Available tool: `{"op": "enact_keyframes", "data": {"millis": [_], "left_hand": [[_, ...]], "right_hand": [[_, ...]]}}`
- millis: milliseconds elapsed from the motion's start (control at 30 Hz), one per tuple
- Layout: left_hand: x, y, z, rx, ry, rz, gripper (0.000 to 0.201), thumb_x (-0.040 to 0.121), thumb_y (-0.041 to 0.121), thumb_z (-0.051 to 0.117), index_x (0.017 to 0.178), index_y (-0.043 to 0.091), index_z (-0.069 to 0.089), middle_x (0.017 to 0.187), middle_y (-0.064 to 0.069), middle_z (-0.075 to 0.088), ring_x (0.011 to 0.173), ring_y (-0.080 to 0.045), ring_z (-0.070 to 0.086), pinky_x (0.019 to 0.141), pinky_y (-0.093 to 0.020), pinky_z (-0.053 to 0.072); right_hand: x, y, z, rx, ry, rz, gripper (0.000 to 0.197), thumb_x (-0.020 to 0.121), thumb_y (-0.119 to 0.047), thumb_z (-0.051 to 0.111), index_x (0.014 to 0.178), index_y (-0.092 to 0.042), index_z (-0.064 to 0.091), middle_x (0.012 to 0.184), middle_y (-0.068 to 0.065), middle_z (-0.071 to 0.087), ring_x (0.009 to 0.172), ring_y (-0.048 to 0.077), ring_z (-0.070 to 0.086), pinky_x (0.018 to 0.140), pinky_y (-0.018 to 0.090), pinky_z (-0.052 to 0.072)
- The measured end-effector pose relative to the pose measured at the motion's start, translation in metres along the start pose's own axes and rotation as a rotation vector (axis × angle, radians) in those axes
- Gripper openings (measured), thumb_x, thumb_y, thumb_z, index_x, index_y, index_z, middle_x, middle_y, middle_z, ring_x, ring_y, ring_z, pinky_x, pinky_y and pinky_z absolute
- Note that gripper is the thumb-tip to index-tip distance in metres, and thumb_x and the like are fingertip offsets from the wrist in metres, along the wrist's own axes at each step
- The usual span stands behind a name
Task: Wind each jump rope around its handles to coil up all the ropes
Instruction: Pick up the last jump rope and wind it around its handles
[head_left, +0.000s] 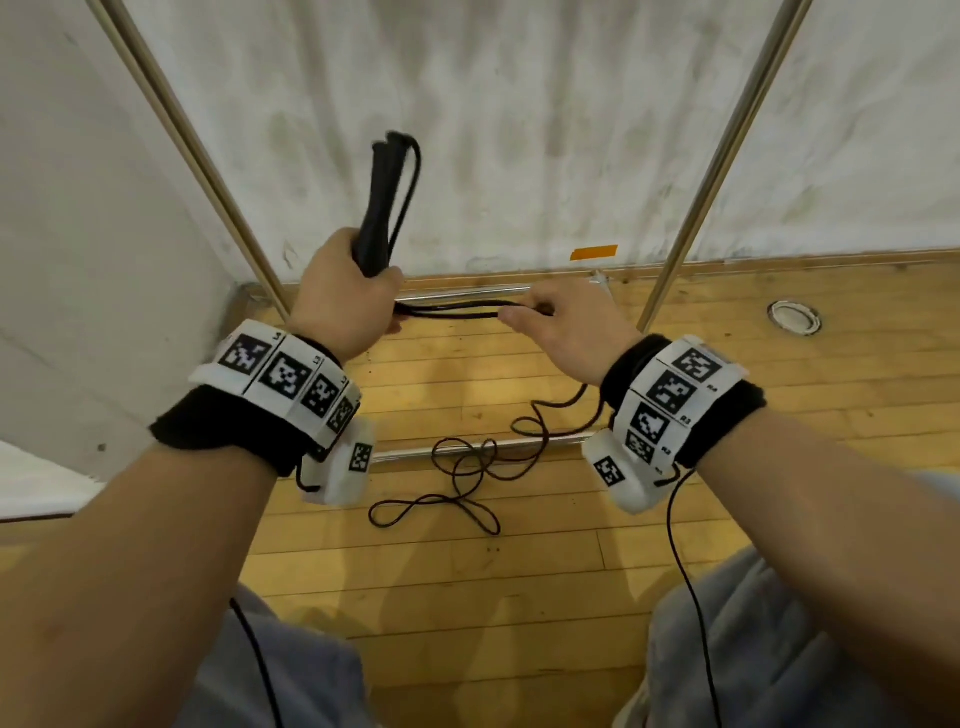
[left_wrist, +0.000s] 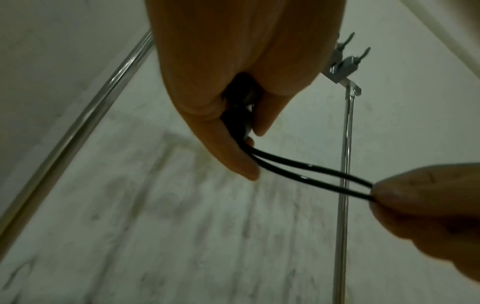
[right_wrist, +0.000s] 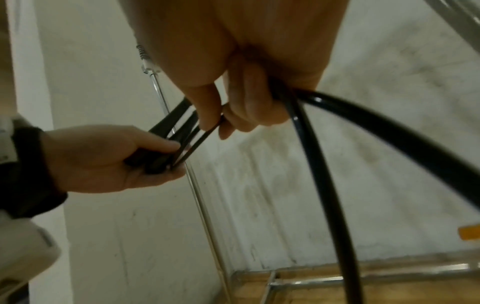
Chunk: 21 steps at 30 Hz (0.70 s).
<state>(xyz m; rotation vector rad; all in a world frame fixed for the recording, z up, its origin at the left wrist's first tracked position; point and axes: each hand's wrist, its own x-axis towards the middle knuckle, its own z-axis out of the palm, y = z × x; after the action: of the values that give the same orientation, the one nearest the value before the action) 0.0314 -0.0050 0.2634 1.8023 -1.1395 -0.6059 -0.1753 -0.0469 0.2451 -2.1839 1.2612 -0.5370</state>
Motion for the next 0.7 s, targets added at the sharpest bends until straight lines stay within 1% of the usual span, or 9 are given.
{"op": "enact_keyframes", "data": {"millis": [67, 167, 233, 333, 400, 467, 533, 600, 700], "left_hand": [[-0.002, -0.006, 0.0, 0.109, -0.103, 0.003, 0.023, 0.094, 0.019, 0.057, 0.113, 0.019, 0.045, 0.098, -0.002, 0.06, 0.063, -0.015, 0.069, 0.054, -0.03, 0.058], [-0.009, -0.009, 0.003, 0.257, -0.229, 0.029, 0.033, 0.094, 0.031, 0.058, 0.121, 0.017, 0.046, 0.092, -0.002, 0.062, 0.065, -0.016, 0.068, 0.05, -0.03, 0.054], [-0.012, -0.009, 0.005, 0.311, -0.276, 0.039, 0.04, 0.09, 0.041, 0.062, 0.119, 0.018, 0.048, 0.087, -0.003, 0.063, 0.064, -0.017, 0.065, 0.046, -0.026, 0.049], [-0.015, -0.009, 0.01, 0.425, -0.334, 0.096, 0.054, 0.08, 0.056, 0.066, 0.118, 0.02, 0.052, 0.074, 0.003, 0.057, 0.058, -0.014, 0.057, 0.049, -0.025, 0.043], [-0.019, -0.011, 0.017, 0.534, -0.379, 0.149, 0.052, 0.076, 0.059, 0.068, 0.107, 0.02, 0.055, 0.065, 0.007, 0.048, 0.052, -0.008, 0.048, 0.046, -0.023, 0.034], [-0.021, -0.013, 0.025, 0.61, -0.417, 0.147, 0.048, 0.074, 0.061, 0.068, 0.097, 0.022, 0.053, 0.066, 0.006, 0.051, 0.053, -0.008, 0.048, 0.047, -0.024, 0.034], [-0.022, -0.014, 0.034, 0.719, -0.442, 0.153, 0.046, 0.078, 0.061, 0.065, 0.102, 0.024, 0.054, 0.076, 0.004, 0.059, 0.064, -0.013, 0.056, 0.056, -0.029, 0.045], [-0.023, -0.015, 0.043, 0.819, -0.472, 0.213, 0.04, 0.086, 0.053, 0.057, 0.113, 0.025, 0.052, 0.086, 0.003, 0.061, 0.074, -0.016, 0.058, 0.066, -0.034, 0.05], [-0.029, -0.014, 0.054, 0.782, -0.508, 0.273, 0.029, 0.088, 0.029, 0.053, 0.115, 0.02, 0.049, 0.08, 0.004, 0.055, 0.068, -0.014, 0.052, 0.056, -0.029, 0.038]], "right_hand": [[0.0, 0.002, -0.003, -0.064, -0.011, 0.004, 0.041, 0.094, -0.047, 0.046, 0.059, -0.025, 0.043, 0.058, -0.005, 0.043, 0.056, 0.012, 0.042, 0.06, 0.029, 0.024], [0.003, 0.002, -0.008, -0.142, 0.052, 0.019, 0.044, 0.092, -0.052, 0.046, 0.059, -0.023, 0.044, 0.055, -0.004, 0.044, 0.052, 0.011, 0.042, 0.05, 0.027, 0.025], [0.004, 0.001, -0.012, -0.157, 0.089, 0.028, 0.042, 0.089, -0.055, 0.049, 0.06, -0.025, 0.045, 0.057, -0.004, 0.047, 0.053, 0.011, 0.044, 0.048, 0.026, 0.026], [0.004, -0.005, -0.017, -0.162, 0.1, -0.004, 0.039, 0.088, -0.055, 0.051, 0.063, -0.026, 0.044, 0.06, -0.005, 0.048, 0.056, 0.009, 0.045, 0.049, 0.026, 0.026], [0.002, -0.012, -0.018, -0.154, 0.081, -0.072, 0.033, 0.089, -0.051, 0.051, 0.067, -0.027, 0.045, 0.062, -0.008, 0.047, 0.057, 0.005, 0.043, 0.05, 0.023, 0.026], [-0.002, -0.019, -0.019, -0.132, 0.048, -0.154, 0.023, 0.092, -0.044, 0.051, 0.076, -0.027, 0.047, 0.064, -0.012, 0.046, 0.058, 0.003, 0.042, 0.05, 0.015, 0.029], [-0.006, -0.026, -0.019, -0.095, 0.004, -0.224, 0.016, 0.094, -0.036, 0.05, 0.083, -0.025, 0.049, 0.068, -0.014, 0.045, 0.06, 0.001, 0.042, 0.054, 0.007, 0.033], [-0.009, -0.03, -0.018, -0.087, -0.018, -0.272, 0.014, 0.095, -0.033, 0.049, 0.085, -0.023, 0.05, 0.07, -0.014, 0.045, 0.063, 0.001, 0.042, 0.058, 0.006, 0.032], [-0.006, -0.027, -0.021, -0.162, 0.037, -0.268, 0.021, 0.093, -0.039, 0.051, 0.081, -0.022, 0.052, 0.069, -0.012, 0.047, 0.063, 0.005, 0.044, 0.055, 0.014, 0.03]]}}
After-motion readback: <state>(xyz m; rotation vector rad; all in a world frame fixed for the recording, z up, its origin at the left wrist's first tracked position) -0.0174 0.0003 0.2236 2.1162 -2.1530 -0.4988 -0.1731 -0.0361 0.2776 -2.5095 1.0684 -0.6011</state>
